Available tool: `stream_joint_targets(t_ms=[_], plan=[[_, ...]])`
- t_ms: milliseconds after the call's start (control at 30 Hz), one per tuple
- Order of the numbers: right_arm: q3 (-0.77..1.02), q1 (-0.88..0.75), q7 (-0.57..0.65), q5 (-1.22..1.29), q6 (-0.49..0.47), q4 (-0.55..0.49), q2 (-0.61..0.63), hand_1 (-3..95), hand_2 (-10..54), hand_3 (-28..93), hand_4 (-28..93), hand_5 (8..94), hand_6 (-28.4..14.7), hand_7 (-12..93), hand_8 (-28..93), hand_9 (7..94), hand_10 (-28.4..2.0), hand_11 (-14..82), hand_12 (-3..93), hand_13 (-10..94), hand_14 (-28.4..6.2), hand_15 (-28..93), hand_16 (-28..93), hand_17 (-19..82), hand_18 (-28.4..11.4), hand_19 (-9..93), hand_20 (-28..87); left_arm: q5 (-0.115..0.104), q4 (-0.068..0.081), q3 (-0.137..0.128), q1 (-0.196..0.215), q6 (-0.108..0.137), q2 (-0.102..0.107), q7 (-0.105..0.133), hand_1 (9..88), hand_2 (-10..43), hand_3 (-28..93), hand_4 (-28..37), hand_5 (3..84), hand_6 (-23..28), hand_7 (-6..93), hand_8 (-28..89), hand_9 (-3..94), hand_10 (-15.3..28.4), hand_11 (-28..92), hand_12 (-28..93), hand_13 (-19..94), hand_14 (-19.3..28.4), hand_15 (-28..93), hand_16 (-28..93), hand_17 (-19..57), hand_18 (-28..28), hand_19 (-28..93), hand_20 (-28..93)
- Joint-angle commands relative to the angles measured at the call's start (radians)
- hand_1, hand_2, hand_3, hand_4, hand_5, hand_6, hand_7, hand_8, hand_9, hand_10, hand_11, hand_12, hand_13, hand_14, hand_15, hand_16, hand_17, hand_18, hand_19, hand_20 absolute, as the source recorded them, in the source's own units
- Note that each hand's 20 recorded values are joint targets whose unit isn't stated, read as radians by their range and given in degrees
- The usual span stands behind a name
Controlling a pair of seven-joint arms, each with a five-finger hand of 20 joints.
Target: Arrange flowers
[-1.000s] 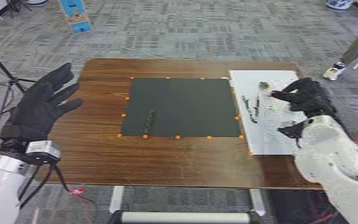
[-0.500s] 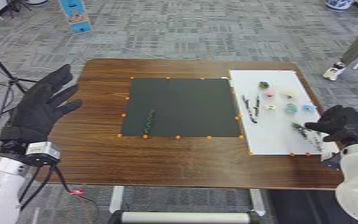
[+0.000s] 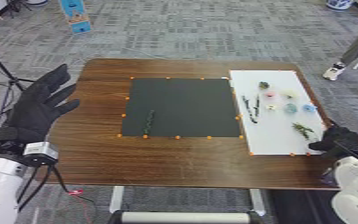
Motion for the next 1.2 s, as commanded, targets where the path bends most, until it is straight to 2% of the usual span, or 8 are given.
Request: stream_joint_targets(t_ms=[33, 167, 333, 433, 533, 867, 1033, 1200], plan=[[-0.05, 0.018, -0.018, 0.011, 0.004, 0.025, -0.001, 45.5, -9.5, 76, -27, 69.8, 0.5, 40, 8, 74.7, -9.9, 49.9, 46.2, 66, -10.3, 82, 43, 38, -21.2, 93, 58, -0.005, -0.01, -0.005, 0.017, 0.01, -0.008, 0.005, 26.8, -9.5, 60, -28.3, 21.1, 1.6, 15.0, -8, 16.0, 7.6, 11, 21, 14, 12.5, 8, 5, -12.1, 24.7, 39, 5], [-0.046, 0.001, -0.041, 0.025, 0.052, 0.016, 0.005, 46.1, -9.5, 79, -22, 71.3, 0.2, 44, 17, 77.0, -10.2, 54.0, 52.5, 69, -10.6, 84, 43, 40, -21.9, 93, 62, -0.007, -0.018, -0.029, 0.033, 0.007, -0.008, 0.008, 26.8, -9.5, 60, -28.3, 21.1, 1.6, 15.0, -8, 16.1, 7.6, 11, 21, 14, 12.5, 8, 5, -12.2, 24.8, 39, 5], [-0.077, 0.036, -0.069, -0.004, 0.153, -0.008, 0.021, 42.6, -9.5, 81, -10, 70.1, -0.3, 48, 23, 77.7, -10.2, 61.6, 52.2, 71, -10.7, 87, 45, 42, -22.4, 93, 68, -0.005, -0.025, -0.07, 0.059, 0.015, -0.008, 0.017, 26.6, -9.5, 60, -28.3, 21.1, 1.6, 14.9, -8, 16.0, 7.7, 11, 21, 14, 12.6, 8, 5, -12.3, 25.1, 39, 5], [-0.147, 0.124, -0.078, -0.008, 0.196, -0.025, 0.035, 40.4, -9.5, 82, -6, 69.0, -0.5, 52, 25, 78.3, -10.1, 64.6, 50.8, 72, -10.8, 88, 45, 43, -22.4, 93, 70, -0.003, -0.024, -0.094, 0.088, 0.028, -0.012, 0.02, 26.4, -9.5, 60, -28.3, 21.1, 1.6, 14.9, -8, 16.0, 7.6, 11, 21, 14, 12.6, 8, 6, -12.3, 25.0, 39, 5], [-0.253, 0.251, -0.094, 0.008, 0.226, -0.04, 0.032, 38.6, -9.5, 83, -3, 68.7, -0.5, 54, 27, 79.0, -9.9, 67.0, 49.3, 73, -10.6, 89, 45, 45, -22.5, 93, 72, -0.019, -0.02, -0.104, 0.105, 0.036, -0.016, 0.016, 26.0, -9.5, 61, -28.3, 21.3, 1.4, 15.2, -8, 16.2, 7.7, 11, 21, 14, 12.6, 8, 6, -12.1, 24.5, 39, 5], [-0.705, 0.707, -0.106, 0.0, 0.25, -0.01, -0.112, 37.1, -9.5, 85, 0, 70.1, -0.5, 54, 28, 81.1, -9.0, 68.6, 47.6, 77, -9.2, 88, 44, 50, -21.9, 93, 74, -0.016, -0.005, -0.064, 0.084, 0.033, -0.023, 0.004, 26.2, -9.5, 61, -28.3, 21.5, 1.4, 15.6, -8, 16.6, 7.7, 11, 21, 15, 12.5, 9, 5, -11.9, 23.8, 38, 6], [-0.748, 0.772, -0.1, -0.005, 0.242, 0.003, -0.193, 37.1, -9.5, 85, 0, 70.6, -0.6, 54, 28, 81.7, -8.4, 68.4, 48.0, 78, -9.0, 88, 44, 51, -21.8, 93, 75, -0.017, -0.002, -0.046, 0.068, 0.03, -0.025, 0.001, 26.2, -9.5, 61, -28.3, 21.5, 1.4, 15.8, -9, 16.5, 7.7, 11, 21, 15, 12.6, 9, 5, -12.0, 23.8, 38, 6], [-0.757, 0.812, -0.112, -0.002, 0.237, -0.015, -0.226, 36.7, -9.5, 85, 1, 71.0, -0.7, 54, 28, 82.3, -8.1, 68.2, 48.4, 78, -9.0, 89, 45, 52, -21.6, 93, 75, -0.016, -0.007, -0.052, 0.076, 0.04, -0.022, 0.002, 26.4, -9.5, 60, -28.3, 21.6, 1.3, 15.9, -9, 16.6, 7.8, 11, 22, 14, 12.8, 9, 5, -12.1, 23.9, 38, 6]])
